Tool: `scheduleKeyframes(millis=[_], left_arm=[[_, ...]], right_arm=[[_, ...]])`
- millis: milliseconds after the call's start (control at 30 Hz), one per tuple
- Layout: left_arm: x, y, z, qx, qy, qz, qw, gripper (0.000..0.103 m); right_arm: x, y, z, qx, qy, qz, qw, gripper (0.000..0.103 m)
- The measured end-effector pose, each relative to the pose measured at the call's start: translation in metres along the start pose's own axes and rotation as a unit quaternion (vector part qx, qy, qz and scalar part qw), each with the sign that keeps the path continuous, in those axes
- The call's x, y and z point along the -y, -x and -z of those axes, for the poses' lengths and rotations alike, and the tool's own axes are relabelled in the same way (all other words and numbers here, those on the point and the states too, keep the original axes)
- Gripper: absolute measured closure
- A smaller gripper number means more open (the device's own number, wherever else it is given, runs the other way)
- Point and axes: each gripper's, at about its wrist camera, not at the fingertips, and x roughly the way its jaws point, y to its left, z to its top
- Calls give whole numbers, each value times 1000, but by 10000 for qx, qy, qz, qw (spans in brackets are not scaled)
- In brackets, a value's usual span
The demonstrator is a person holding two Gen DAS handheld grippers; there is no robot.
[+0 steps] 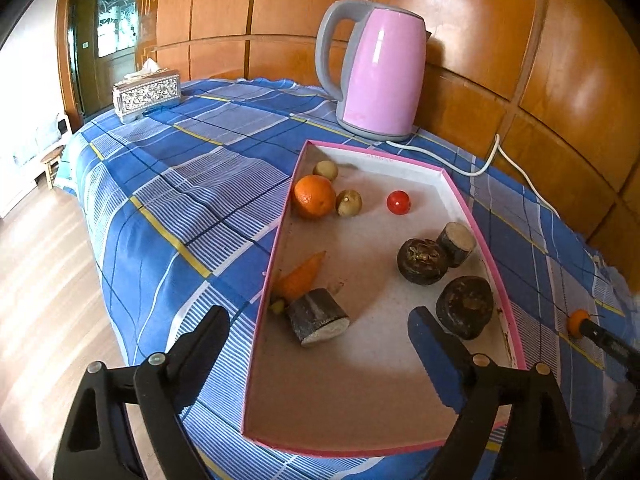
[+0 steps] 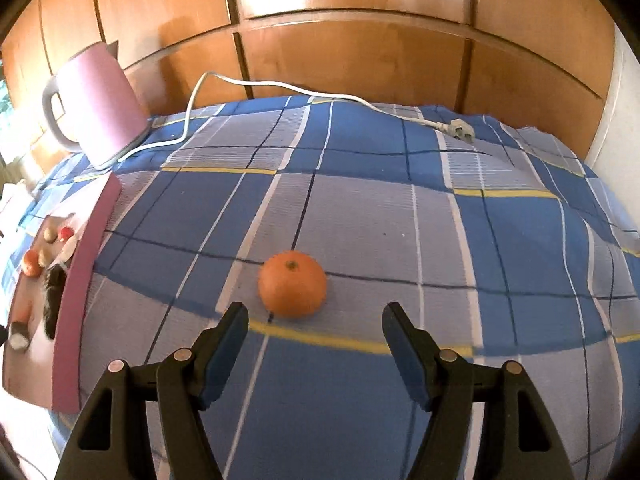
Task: Organize fruits
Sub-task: 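Grasp the small orange with the right gripper, then carry the orange into the tray and open the right gripper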
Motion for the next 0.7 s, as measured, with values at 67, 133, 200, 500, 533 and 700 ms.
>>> scheduleKeyframes(millis=[67, 133, 200, 500, 533, 700], left_arm=[[1, 0, 0, -5, -19, 17, 10000, 12], [2, 1, 0, 24, -33, 27, 10000, 12], [3, 2, 0, 31, -55, 18, 10000, 12], [4, 1, 0, -20, -65, 36, 10000, 12], [5, 2, 1, -20, -76, 39, 10000, 12], [8, 3, 3, -22, -126, 62, 9999, 11]], right_arm=[[-2, -7, -7, -40, 13, 23, 10000, 33], [-4, -15, -11, -115, 49, 59, 9999, 35], [-5, -19, -14, -169, 55, 29, 9998, 47], [-16, -19, -12, -130, 355, -33, 9993, 64], [-14, -18, -12, -134, 314, -64, 9994, 64], [-8, -9, -7, -129, 133, -239, 9995, 65]])
